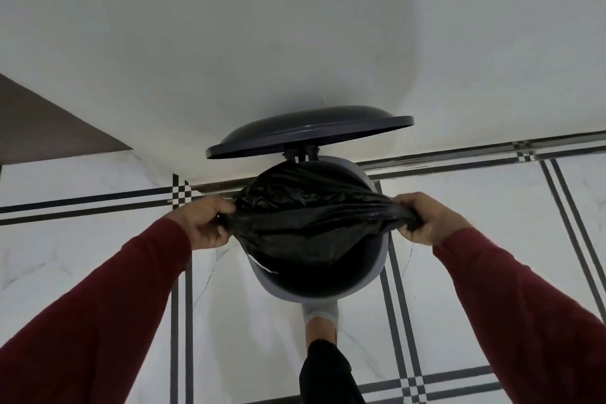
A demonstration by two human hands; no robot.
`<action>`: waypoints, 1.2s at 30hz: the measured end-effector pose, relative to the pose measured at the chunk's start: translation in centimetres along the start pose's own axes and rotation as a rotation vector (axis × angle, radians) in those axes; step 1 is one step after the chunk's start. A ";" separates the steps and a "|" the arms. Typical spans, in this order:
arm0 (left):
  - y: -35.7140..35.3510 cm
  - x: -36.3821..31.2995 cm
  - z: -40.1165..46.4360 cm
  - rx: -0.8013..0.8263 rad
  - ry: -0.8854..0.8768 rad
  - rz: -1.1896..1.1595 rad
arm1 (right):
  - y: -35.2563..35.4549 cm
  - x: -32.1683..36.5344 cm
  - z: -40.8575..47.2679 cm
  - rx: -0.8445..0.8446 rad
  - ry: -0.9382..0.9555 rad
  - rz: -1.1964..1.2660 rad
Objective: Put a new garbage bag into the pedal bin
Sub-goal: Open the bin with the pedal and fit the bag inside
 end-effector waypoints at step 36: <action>-4.4 -4.1 -1.8 -0.297 -0.503 0.455 | -8.6 7.5 1.4 0.022 0.492 -0.877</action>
Point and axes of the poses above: each hand's wrist, its own z-axis towards the middle knuckle, its own y-axis out of the back of the hand, x = y × z, the point moved 4 cm from there along z, towards the middle knuckle, and after that the axes turned 14 degrees about y, right-handed, at the moved point
